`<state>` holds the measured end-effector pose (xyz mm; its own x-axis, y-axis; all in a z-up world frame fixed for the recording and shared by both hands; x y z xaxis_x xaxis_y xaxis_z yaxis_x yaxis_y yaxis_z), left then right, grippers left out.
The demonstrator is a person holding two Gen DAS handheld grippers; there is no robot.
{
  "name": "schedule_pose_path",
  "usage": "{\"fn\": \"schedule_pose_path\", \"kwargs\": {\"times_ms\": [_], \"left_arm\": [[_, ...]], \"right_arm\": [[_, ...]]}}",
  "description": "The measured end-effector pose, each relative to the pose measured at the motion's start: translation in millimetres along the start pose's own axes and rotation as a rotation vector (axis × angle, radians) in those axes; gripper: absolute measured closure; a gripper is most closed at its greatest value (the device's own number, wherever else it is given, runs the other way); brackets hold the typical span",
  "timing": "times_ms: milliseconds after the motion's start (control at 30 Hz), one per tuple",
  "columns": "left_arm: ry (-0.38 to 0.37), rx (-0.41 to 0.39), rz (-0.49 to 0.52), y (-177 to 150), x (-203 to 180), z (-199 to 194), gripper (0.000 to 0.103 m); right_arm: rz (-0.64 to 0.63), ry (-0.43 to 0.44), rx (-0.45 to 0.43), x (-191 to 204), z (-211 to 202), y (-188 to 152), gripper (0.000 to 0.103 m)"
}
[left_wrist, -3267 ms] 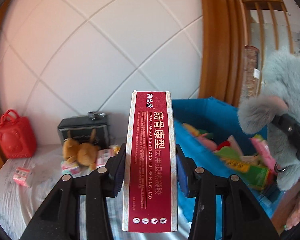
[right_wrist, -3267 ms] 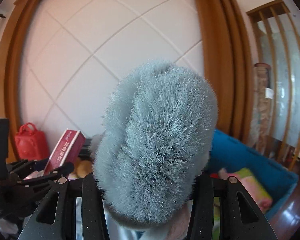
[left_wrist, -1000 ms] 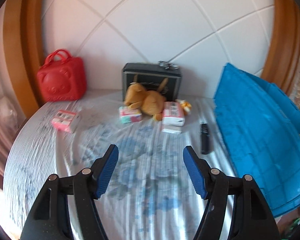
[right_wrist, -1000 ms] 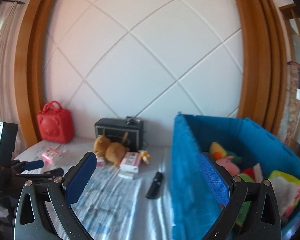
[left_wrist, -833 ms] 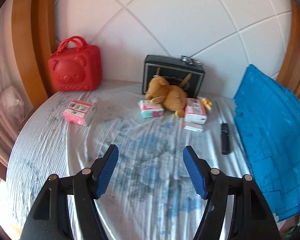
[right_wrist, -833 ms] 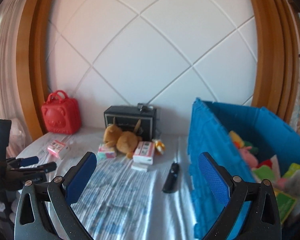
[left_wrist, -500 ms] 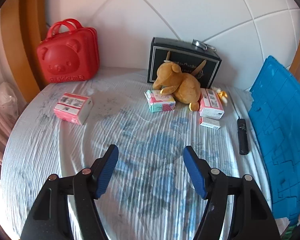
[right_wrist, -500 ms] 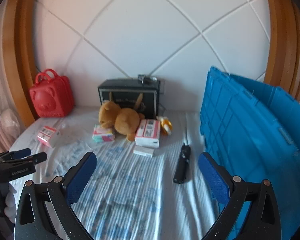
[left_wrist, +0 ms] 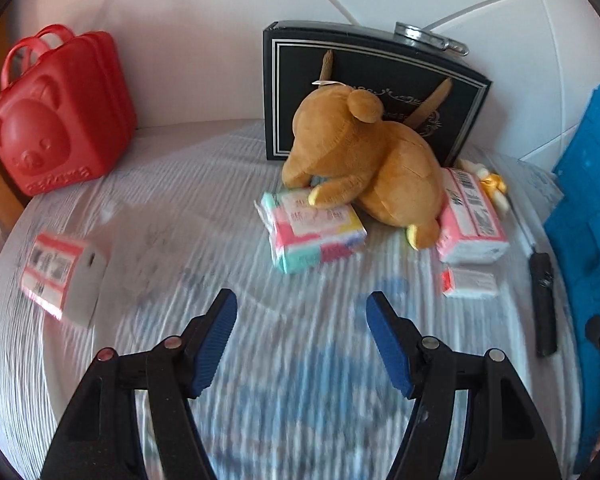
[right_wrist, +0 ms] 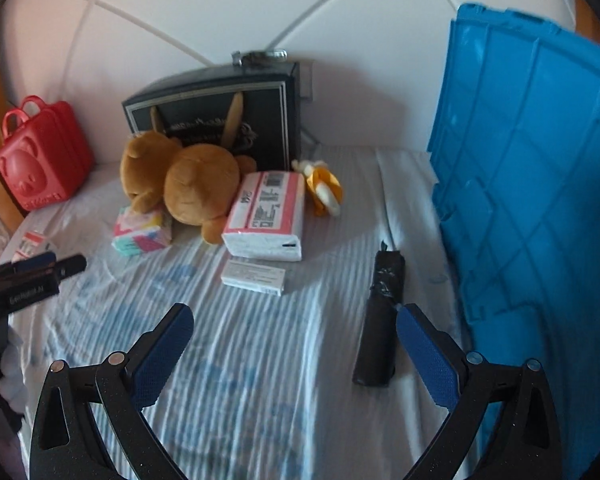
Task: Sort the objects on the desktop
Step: 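Move both grippers back toward the remaining items on the bed, then grasp the pink Kotex pack with the left gripper while the right gripper grasps the small white box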
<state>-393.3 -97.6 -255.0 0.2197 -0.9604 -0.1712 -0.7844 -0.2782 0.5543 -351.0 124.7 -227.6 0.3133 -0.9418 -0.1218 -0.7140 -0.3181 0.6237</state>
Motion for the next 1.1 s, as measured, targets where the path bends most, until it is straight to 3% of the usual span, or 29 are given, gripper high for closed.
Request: {"fn": "schedule_pose_path", "kwargs": {"times_ms": [267, 433, 567, 767, 1000, 1100], "left_arm": [[0.150, -0.045, 0.022, 82.8, 15.9, 90.8, 0.036], [0.087, 0.076, -0.012, 96.9, 18.9, 136.5, 0.036], [0.068, 0.096, 0.019, 79.0, 21.9, 123.4, 0.036], [0.036, 0.147, 0.091, 19.3, 29.2, 81.0, 0.036], [-0.114, 0.083, 0.012, 20.2, 6.0, 23.0, 0.036], [-0.097, 0.101, 0.046, 22.2, -20.5, 36.5, 0.036]], "right_arm": [[0.009, 0.000, 0.074, -12.6, 62.8, -5.4, 0.000], [0.015, 0.001, 0.094, -14.4, 88.3, -3.6, 0.000], [0.017, 0.022, 0.101, -10.5, 101.3, 2.3, 0.000], [0.009, 0.066, 0.105, 5.1, 100.6, -3.2, 0.000], [0.005, 0.080, 0.105, 13.7, 93.9, -6.8, 0.000], [0.011, 0.087, 0.101, 13.0, 92.3, -4.2, 0.000]]}}
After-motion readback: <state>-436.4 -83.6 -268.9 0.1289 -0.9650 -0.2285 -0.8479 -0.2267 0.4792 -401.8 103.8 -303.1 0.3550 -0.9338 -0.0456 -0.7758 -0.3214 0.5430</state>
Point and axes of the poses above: each gripper's, at about its wrist camera, not at the fingertips, and z roughly the way its jaws point, x to its left, y to its top, the point moved 5 cm from there along z, roughly the way its jaws point, and after that the axes turned 13 degrees about -z, right-handed, at the moved point
